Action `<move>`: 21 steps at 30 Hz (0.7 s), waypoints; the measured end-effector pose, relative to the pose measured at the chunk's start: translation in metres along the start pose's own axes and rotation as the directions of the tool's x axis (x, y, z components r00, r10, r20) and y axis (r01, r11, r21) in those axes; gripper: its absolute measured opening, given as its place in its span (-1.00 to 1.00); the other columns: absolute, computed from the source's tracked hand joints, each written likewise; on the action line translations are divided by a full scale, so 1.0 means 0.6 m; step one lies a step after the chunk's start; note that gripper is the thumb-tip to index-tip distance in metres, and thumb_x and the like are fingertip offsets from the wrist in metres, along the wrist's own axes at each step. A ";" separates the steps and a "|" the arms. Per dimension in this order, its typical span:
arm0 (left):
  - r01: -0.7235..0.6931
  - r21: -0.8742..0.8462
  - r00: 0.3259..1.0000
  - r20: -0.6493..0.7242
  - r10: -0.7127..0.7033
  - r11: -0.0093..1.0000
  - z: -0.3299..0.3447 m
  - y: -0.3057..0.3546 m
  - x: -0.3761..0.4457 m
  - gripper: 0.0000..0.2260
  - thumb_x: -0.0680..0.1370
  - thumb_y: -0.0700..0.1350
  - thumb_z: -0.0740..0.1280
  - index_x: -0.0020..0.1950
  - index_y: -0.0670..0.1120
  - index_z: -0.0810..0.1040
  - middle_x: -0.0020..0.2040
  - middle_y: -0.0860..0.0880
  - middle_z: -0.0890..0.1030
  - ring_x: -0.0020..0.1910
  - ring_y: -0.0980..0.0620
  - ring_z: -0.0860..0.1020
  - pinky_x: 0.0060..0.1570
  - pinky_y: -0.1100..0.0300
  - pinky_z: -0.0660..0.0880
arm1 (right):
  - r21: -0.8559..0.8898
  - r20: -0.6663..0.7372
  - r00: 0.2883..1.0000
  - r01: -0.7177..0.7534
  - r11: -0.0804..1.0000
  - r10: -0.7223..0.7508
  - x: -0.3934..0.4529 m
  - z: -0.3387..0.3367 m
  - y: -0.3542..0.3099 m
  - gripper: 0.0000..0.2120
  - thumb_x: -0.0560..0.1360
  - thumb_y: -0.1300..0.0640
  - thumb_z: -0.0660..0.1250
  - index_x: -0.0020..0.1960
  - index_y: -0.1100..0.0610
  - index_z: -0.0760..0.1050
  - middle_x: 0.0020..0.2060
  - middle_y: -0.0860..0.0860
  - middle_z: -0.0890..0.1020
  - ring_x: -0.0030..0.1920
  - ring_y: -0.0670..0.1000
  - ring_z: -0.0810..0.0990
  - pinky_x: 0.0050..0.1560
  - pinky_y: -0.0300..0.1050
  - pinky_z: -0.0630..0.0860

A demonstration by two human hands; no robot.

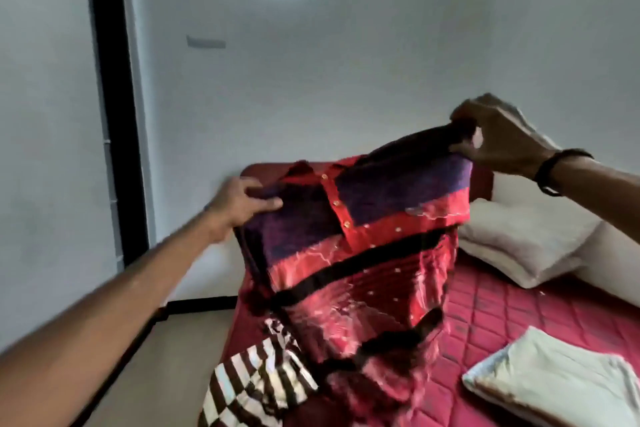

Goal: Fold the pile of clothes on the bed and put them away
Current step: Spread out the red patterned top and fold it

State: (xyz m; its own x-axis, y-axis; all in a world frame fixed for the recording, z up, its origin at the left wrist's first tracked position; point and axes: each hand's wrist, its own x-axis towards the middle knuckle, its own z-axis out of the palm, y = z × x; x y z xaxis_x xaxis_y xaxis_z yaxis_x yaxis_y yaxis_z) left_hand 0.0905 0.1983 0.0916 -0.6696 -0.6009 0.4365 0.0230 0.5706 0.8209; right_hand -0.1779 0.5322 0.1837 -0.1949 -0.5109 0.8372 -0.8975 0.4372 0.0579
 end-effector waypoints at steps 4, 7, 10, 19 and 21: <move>-0.397 0.647 0.842 -0.027 0.539 0.652 -0.078 0.112 0.040 -0.62 0.31 0.18 0.64 -0.16 -0.04 0.61 -0.33 0.11 0.55 -0.29 0.02 0.54 -0.22 0.18 0.37 | 0.140 -0.149 0.950 -0.254 0.957 0.274 -0.010 0.016 0.018 -0.94 0.48 0.21 0.45 -0.15 0.18 0.60 -0.23 0.14 0.63 -0.14 0.18 0.58 -0.03 -0.01 0.46; -0.407 0.836 0.866 0.225 0.447 0.367 -0.100 0.177 0.046 -0.50 0.34 0.34 0.54 -0.03 -0.05 0.69 -0.18 -0.02 0.66 -0.15 -0.09 0.61 -0.15 0.14 0.41 | 0.261 -0.137 0.834 -0.491 0.831 0.535 -0.006 0.013 0.028 -0.96 0.49 0.20 0.40 -0.14 0.15 0.59 -0.16 0.18 0.65 -0.08 0.20 0.59 0.02 0.03 0.51; -0.368 0.914 0.930 0.364 0.055 0.169 -0.082 0.144 0.031 -0.60 0.46 0.20 0.54 0.06 -0.09 0.66 -0.07 -0.08 0.68 -0.06 -0.10 0.61 -0.20 0.19 0.31 | 0.322 0.073 0.697 -0.694 0.644 0.714 -0.033 0.028 0.050 -0.93 0.43 0.22 0.43 -0.23 0.17 0.58 -0.17 0.26 0.69 -0.07 0.28 0.68 -0.03 0.05 0.60; -0.251 0.819 0.949 0.104 0.298 0.517 0.043 -0.196 -0.155 -0.66 0.26 -0.39 0.31 -0.23 0.01 0.31 -0.32 0.09 0.47 -0.32 -0.11 0.50 -0.36 0.10 0.33 | 0.287 0.107 0.697 -0.704 0.649 0.709 -0.331 0.156 0.042 -0.89 0.40 0.29 0.43 -0.12 0.13 0.60 -0.23 0.12 0.66 -0.12 0.15 0.65 -0.02 0.02 0.56; -0.317 0.800 0.947 0.232 0.224 0.510 0.077 -0.271 -0.203 -0.64 0.25 -0.39 0.31 -0.23 0.02 0.30 -0.31 0.07 0.47 -0.30 -0.13 0.54 -0.36 0.10 0.27 | 0.206 0.154 0.723 -0.690 0.694 0.674 -0.425 0.192 0.041 -0.83 0.38 0.37 0.44 -0.11 0.15 0.61 -0.25 0.14 0.64 -0.15 0.18 0.65 -0.04 0.05 0.54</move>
State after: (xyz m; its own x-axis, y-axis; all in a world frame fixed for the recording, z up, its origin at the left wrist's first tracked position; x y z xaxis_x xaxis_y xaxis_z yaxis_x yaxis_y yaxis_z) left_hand 0.1341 0.2048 -0.1121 -0.8008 -0.3113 0.5116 -0.3699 0.9290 -0.0138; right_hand -0.1961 0.5881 -0.0907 -0.8064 -0.1889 0.5604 -0.5695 0.5034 -0.6498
